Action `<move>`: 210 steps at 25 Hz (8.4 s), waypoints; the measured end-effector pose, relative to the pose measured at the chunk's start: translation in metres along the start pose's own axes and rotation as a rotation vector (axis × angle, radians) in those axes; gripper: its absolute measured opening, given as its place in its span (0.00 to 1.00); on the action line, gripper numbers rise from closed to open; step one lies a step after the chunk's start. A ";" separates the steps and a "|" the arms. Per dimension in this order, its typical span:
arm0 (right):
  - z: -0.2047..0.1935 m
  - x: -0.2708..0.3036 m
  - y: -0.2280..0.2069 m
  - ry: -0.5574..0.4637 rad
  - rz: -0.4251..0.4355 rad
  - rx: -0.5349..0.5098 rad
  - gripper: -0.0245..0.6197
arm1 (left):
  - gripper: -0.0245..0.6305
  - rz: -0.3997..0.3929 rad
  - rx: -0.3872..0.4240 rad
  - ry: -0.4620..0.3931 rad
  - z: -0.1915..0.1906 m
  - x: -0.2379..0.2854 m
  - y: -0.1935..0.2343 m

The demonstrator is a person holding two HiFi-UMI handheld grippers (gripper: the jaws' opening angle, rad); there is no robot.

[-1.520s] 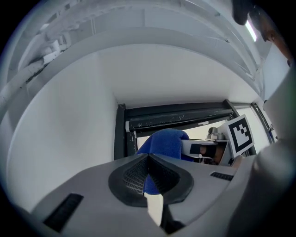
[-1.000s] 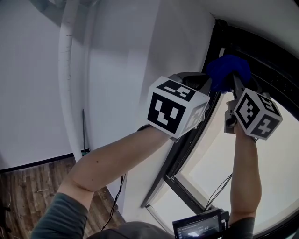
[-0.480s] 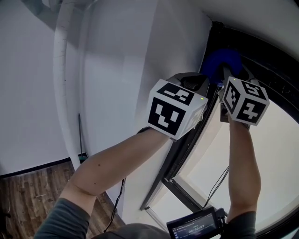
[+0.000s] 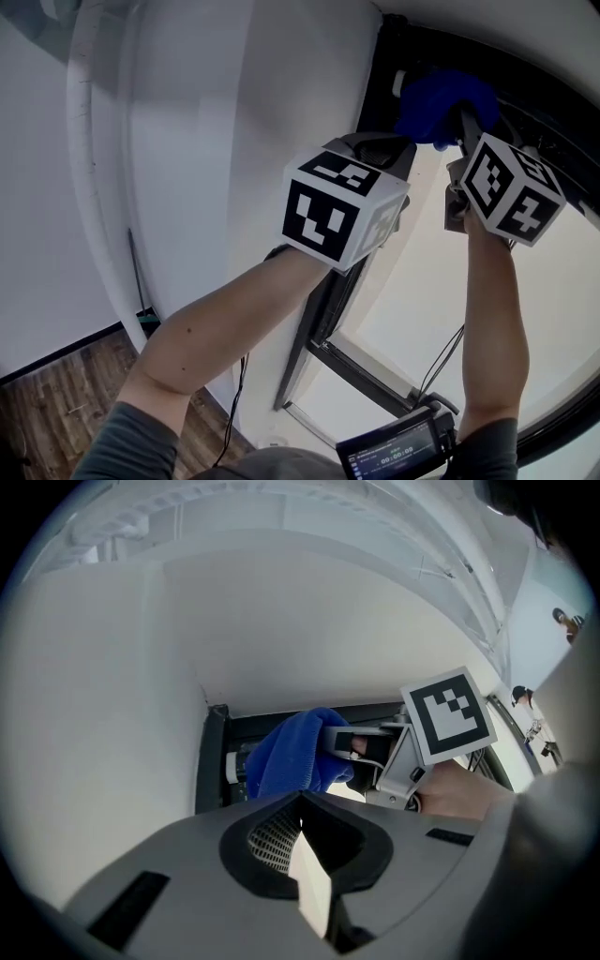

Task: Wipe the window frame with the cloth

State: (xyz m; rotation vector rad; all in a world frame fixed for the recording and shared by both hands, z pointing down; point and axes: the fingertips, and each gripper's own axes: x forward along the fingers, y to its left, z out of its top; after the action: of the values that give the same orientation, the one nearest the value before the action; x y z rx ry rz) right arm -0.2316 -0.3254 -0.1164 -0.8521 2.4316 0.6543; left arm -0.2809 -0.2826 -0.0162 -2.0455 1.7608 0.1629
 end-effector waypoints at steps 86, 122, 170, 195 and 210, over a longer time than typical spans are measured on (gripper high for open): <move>0.202 -0.477 -0.431 0.106 -0.728 -0.365 0.22 | 0.05 -0.671 -0.179 -0.221 0.119 0.159 -0.557; -0.089 -0.655 -0.393 0.524 -0.820 -0.155 0.22 | 0.05 -0.777 -0.254 0.134 -0.147 0.078 -0.613; -0.340 -0.850 -0.291 0.939 -0.887 0.092 0.22 | 0.05 -0.864 -0.396 0.555 -0.419 -0.051 -0.716; -0.363 -0.857 -0.266 1.008 -0.802 0.124 0.22 | 0.05 -0.812 -0.401 0.561 -0.432 -0.054 -0.719; -0.443 -0.771 -0.205 1.067 -0.665 0.194 0.22 | 0.05 -0.560 -0.440 0.610 -0.483 -0.063 -0.563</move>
State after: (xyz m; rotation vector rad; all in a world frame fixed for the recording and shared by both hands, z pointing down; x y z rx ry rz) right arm 0.3164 -0.3834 0.6111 -2.1677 2.6374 -0.4089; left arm 0.1587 -0.3610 0.5794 -3.0756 1.4417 -0.3043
